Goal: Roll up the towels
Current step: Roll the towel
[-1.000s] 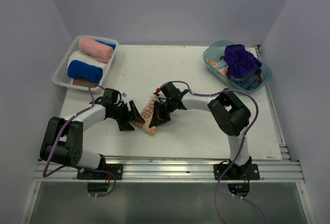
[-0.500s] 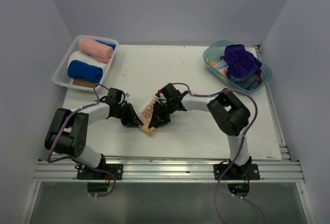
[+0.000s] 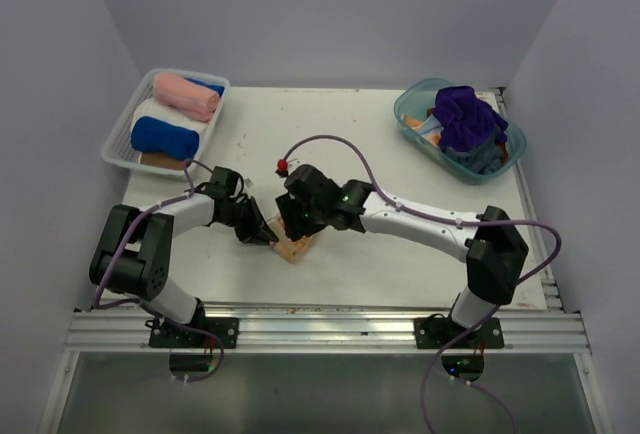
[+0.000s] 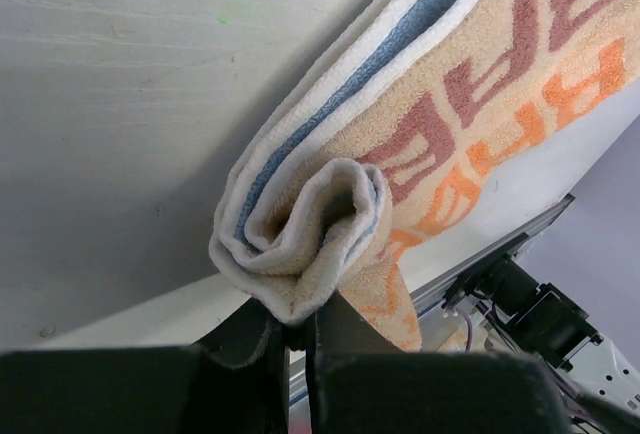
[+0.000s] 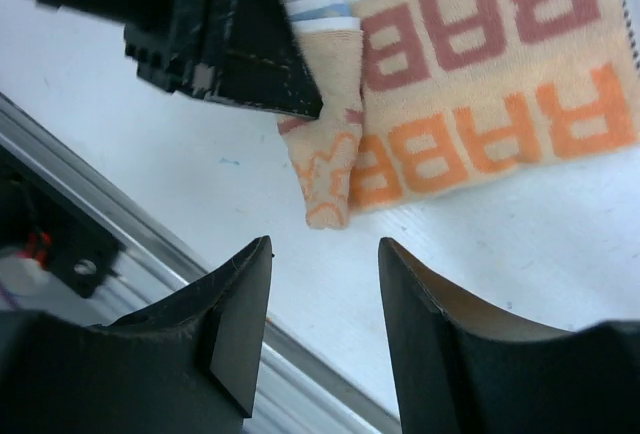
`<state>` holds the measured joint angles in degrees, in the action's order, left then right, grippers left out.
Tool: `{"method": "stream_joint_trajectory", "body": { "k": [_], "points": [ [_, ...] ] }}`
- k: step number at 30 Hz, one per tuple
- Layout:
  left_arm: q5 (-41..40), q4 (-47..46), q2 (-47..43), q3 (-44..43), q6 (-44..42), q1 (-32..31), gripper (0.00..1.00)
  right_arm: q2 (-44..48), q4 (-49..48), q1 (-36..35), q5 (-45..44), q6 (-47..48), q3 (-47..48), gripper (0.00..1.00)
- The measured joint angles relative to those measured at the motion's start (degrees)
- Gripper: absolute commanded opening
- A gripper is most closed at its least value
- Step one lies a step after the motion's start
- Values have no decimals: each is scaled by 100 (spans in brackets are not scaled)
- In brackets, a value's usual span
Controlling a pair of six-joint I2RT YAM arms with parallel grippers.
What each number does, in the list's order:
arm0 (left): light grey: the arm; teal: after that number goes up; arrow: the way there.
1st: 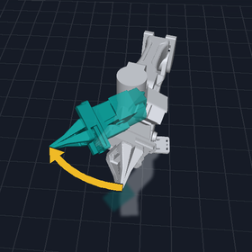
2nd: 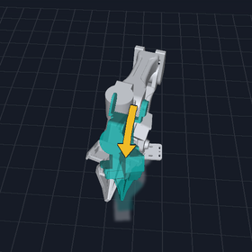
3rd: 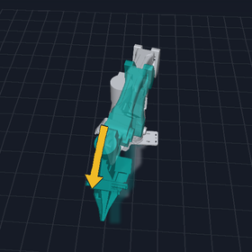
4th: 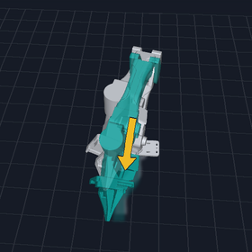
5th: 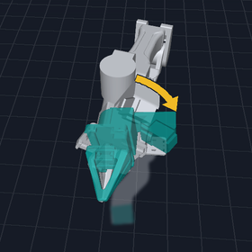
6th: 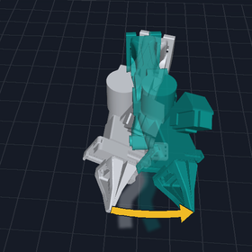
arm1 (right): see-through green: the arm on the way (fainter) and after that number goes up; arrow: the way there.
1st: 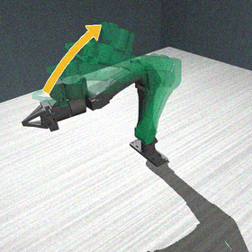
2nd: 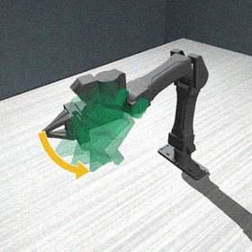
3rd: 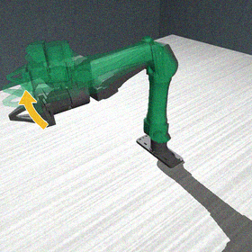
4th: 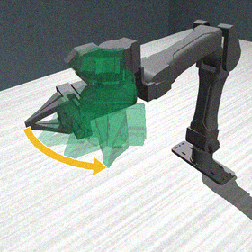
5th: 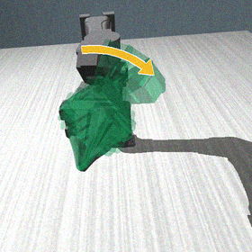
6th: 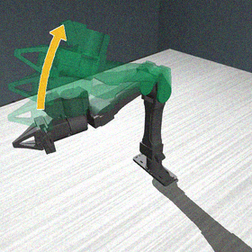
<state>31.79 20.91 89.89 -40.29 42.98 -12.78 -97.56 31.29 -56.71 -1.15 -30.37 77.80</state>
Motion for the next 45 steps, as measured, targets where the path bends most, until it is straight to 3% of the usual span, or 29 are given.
{"method": "stream_joint_trajectory", "body": {
  "k": [5,10,33,37,38,40,41,44,45],
  "points": [
    [48,61,2,-7,39,2,0,11,-61,-876,-1027,992,17,52],
    [90,131,24,-42,92,4,0,-238,-323,-1333,-1329,1740,17,52],
    [103,247,20,-74,96,13,0,-1458,-732,-1174,-1272,2096,42,54],
    [103,254,0,-81,96,28,0,-1635,-894,-1128,-1432,2094,39,42],
    [103,256,-11,-87,94,33,2,-1672,-938,-1117,-1471,2090,35,24],
    [105,269,-33,-98,96,42,8,-1687,-1023,-1080,-1554,2055,-7,7],
    [105,271,-52,-107,92,46,18,-1681,-1067,-1045,-1547,2004,-20,0],
    [118,319,-142,-168,31,92,33,-1644,-1222,-920,-1405,1884,-81,0],
    [144,382,-186,-199,-4,120,46,-1609,-1285,-857,-1298,1856,-127,0]
  ]
}}
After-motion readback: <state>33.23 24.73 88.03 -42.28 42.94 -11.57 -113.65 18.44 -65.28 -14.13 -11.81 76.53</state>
